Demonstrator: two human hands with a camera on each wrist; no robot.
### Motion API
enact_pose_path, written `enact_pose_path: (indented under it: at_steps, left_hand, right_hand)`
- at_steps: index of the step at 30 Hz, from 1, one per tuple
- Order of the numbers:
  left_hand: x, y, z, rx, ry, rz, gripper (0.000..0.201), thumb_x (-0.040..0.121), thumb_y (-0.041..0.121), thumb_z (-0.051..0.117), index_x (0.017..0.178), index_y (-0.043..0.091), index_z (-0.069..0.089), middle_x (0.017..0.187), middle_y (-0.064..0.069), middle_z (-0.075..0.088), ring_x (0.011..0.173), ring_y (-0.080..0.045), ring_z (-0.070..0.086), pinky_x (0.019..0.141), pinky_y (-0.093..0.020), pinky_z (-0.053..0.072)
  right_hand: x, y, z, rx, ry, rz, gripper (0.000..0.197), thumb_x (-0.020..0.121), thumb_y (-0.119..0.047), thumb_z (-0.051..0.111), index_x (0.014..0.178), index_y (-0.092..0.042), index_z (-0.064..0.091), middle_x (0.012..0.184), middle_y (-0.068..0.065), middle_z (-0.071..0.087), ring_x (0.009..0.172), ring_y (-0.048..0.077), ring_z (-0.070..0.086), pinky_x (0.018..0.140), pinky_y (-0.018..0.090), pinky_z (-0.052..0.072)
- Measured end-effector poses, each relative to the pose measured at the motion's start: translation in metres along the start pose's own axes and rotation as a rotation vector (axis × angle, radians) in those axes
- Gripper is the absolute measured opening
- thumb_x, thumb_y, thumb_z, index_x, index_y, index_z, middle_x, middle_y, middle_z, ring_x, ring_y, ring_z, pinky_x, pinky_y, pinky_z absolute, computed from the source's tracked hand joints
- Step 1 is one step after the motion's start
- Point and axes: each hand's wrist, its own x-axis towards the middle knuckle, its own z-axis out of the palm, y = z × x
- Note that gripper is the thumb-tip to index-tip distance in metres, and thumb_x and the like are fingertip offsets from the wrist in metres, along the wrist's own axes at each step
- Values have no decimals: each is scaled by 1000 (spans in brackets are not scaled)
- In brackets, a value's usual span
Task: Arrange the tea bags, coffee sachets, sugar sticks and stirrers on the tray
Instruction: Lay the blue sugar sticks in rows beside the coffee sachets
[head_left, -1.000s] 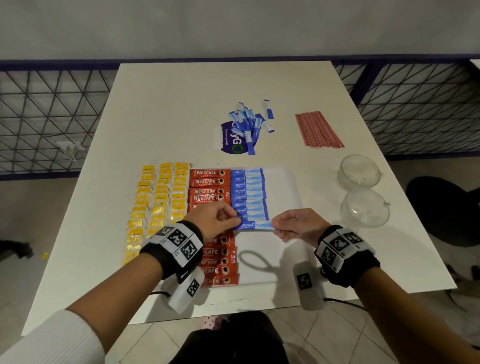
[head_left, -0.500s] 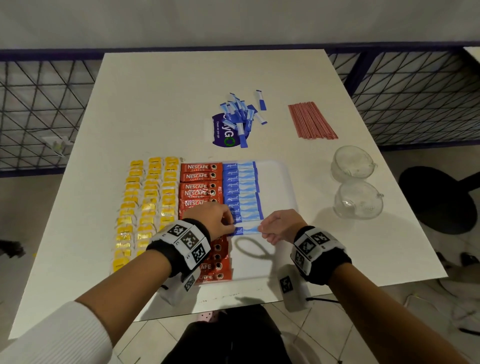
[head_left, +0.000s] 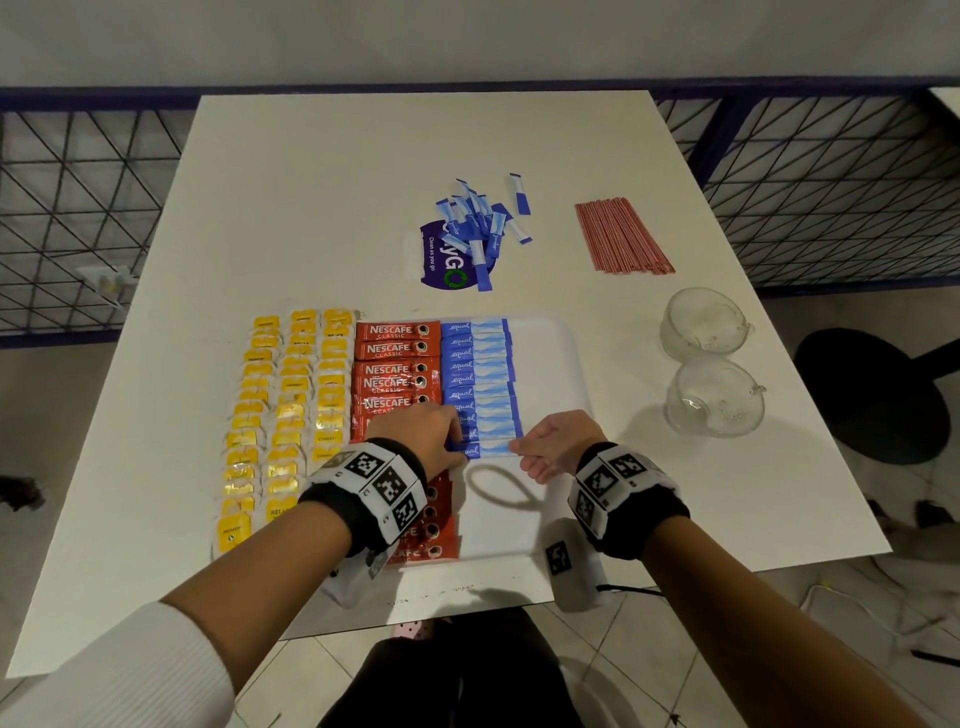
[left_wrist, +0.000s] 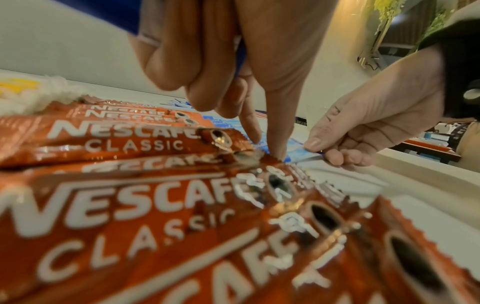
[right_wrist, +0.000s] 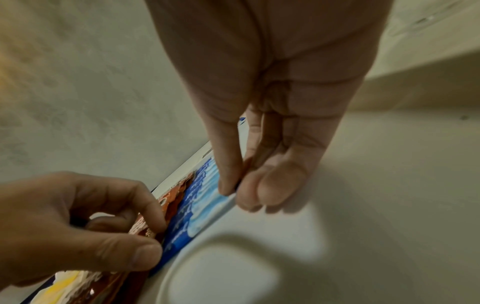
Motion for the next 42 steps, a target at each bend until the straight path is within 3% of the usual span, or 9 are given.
enact_pose_path:
  at_steps: [12, 17, 22, 25, 27, 30, 34, 39, 42]
  left_hand:
    - [1, -1, 3, -2, 7, -15, 36, 88, 43, 56, 118, 25, 46, 121, 5, 53, 103, -14, 55, 84, -28, 48]
    - [0, -1, -4, -157, 63, 13, 36, 86, 50, 56, 109, 23, 50, 102, 6, 53, 86, -11, 49, 74, -24, 40]
    - [-9, 8, -33, -541, 328, 138, 19, 88, 37, 57, 97, 21, 55, 89, 8, 51, 75, -6, 46, 66, -18, 35]
    - [-17, 15, -58, -887, 387, 150, 7, 90, 30, 56, 85, 27, 52, 86, 0, 54, 70, -19, 52, 68, -29, 44]
    - [-18, 15, -71, -1103, 395, 97, 10, 92, 30, 53, 83, 27, 50, 68, -1, 43, 53, -16, 40, 54, -28, 34]
    - [-21, 13, -84, -1437, 401, 45, 13, 94, 25, 49, 81, 22, 47, 56, 4, 31, 42, -9, 30, 50, -26, 24]
    - [-31, 6, -86, -1675, 431, 55, 16, 95, 7, 41, 82, 17, 43, 66, 1, 30, 51, -10, 32, 54, -24, 33]
    - [-36, -15, -66, -1575, 441, 23, 27, 89, -2, 52, 105, 19, 43, 82, -2, 47, 75, -14, 54, 76, -26, 46]
    - [-40, -23, -51, -1515, 286, 15, 28, 88, 1, 55, 112, 15, 48, 86, 1, 57, 74, -9, 63, 69, -21, 53]
  right_hand:
    - [1, 2, 2, 36, 10, -1, 22, 81, -17, 71, 76, -7, 52, 63, 9, 62, 50, 15, 56, 55, 24, 51]
    - [-6, -4, -5, 61, 26, -90, 24, 82, -21, 70, 74, -11, 50, 64, 7, 59, 52, 15, 52, 55, 24, 48]
    - [-34, -31, -8, 31, -142, -304, 17, 79, -25, 72, 87, -20, 58, 72, 2, 61, 68, 20, 56, 68, 32, 46]
    - [-50, -54, 2, 4, -240, -404, 22, 83, -20, 68, 102, -19, 58, 78, -3, 59, 70, 11, 58, 66, 21, 48]
    - [-55, -66, 11, 3, -274, -441, 22, 84, -18, 67, 103, -19, 57, 78, -6, 59, 68, 5, 57, 62, 16, 48]
    - [-56, -76, 24, 30, -290, -467, 12, 86, -15, 64, 96, -18, 57, 78, -4, 60, 68, 5, 58, 64, 17, 50]
    - [-56, -78, 31, 180, -252, -458, 31, 85, -10, 64, 112, 1, 57, 76, 4, 62, 56, 3, 59, 59, 13, 51]
    - [-52, -74, 28, 131, -204, -466, 17, 85, -14, 65, 99, -6, 60, 75, 2, 64, 49, 0, 57, 57, 12, 49]
    - [-54, -70, 27, 164, -257, -427, 12, 93, -16, 53, 88, -7, 59, 75, 7, 63, 48, 2, 56, 57, 15, 48]
